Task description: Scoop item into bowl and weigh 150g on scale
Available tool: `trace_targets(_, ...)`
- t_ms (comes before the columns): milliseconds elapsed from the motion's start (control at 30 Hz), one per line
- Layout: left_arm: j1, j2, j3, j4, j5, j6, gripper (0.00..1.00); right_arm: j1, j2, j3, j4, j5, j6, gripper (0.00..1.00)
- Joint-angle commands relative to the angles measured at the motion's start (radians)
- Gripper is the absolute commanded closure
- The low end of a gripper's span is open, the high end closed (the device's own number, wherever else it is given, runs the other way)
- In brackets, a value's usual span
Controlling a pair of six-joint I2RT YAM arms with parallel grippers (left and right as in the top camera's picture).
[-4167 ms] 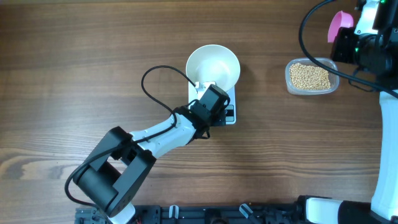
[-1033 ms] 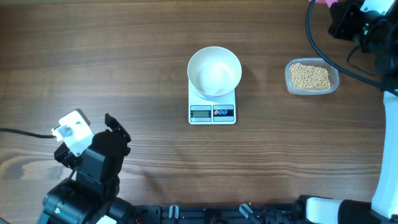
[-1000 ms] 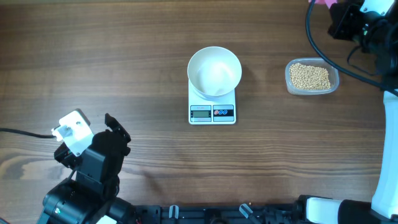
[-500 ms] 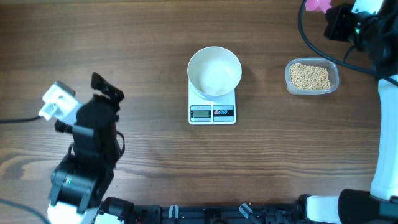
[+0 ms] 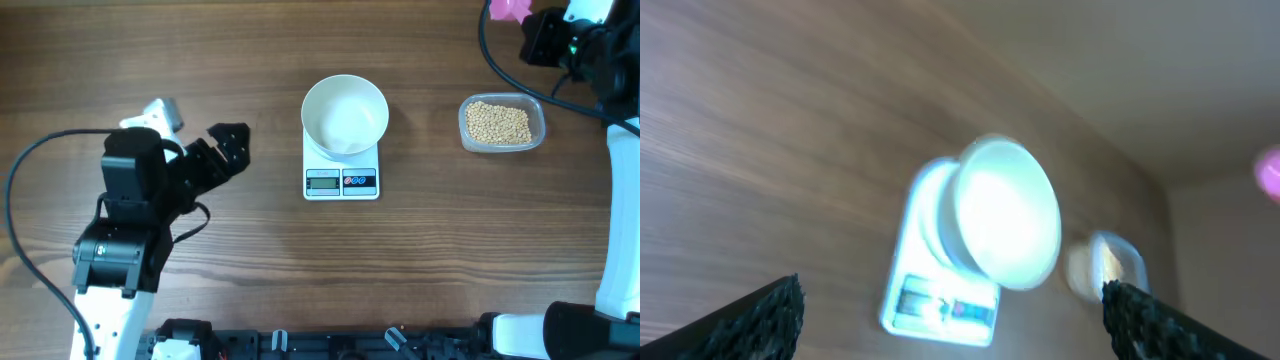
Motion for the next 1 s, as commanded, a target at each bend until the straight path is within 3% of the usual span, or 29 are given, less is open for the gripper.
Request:
trace_targets(0,-0.025,0.048,0.015,0.040,0.332,0.019,0.00,0.004,0.005,0.005,-0.039,-0.013,-0.043,0.96)
trace_targets(33,-0.072,0.076,0.015,0.045,0.339,0.021,0.00,0.004,0.005,0.005,-0.051,-0.013,-0.047,0.96)
trace_targets(100,-0.160,0.130,0.015,0.026,0.230,0.017,0.00,0.004,0.005,0.005,-0.066,-0.013,-0.047,0.96)
trace_targets(200,-0.307,0.226,0.015,0.039,0.069,-0.079,0.00,0.004,0.005,0.005,-0.093,-0.012,-0.067,0.96)
trace_targets(300,-0.414,0.290,0.015,0.069,-0.021,-0.086,0.01,0.004,0.005,0.005,-0.108,-0.012,-0.070,0.96)
trace_targets(367,-0.455,0.306,0.017,0.069,-0.079,-0.087,0.37,0.004,0.005,0.005,-0.112,-0.013,-0.069,0.96)
trace_targets(433,-0.457,0.309,0.032,0.054,-0.079,-0.093,0.61,0.004,0.005,0.005,-0.113,-0.013,-0.065,0.95)
trace_targets(467,-0.456,0.312,0.052,0.038,-0.082,-0.093,0.82,0.004,0.005,0.005,-0.114,-0.013,-0.065,0.96)
trace_targets(533,-0.456,0.347,0.148,-0.044,-0.095,-0.085,0.96,0.004,0.005,0.005,-0.116,-0.013,-0.062,0.96)
trace_targets(700,-0.465,0.522,0.266,-0.199,-0.105,-0.082,0.96,0.004,0.005,0.005,-0.143,-0.013,-0.062,0.96)
trace_targets(733,-0.474,0.560,0.266,-0.213,-0.109,-0.082,0.85,0.004,0.005,0.005,-0.151,-0.013,-0.062,0.96)
trace_targets(800,-0.480,0.599,0.266,-0.223,-0.109,-0.086,0.96,0.004,0.005,0.005,-0.179,-0.013,-0.063,0.96)
trace_targets(967,-0.526,0.607,0.245,-0.169,-0.173,-0.093,0.96,0.004,0.005,0.005,-0.183,-0.013,-0.063,0.96)
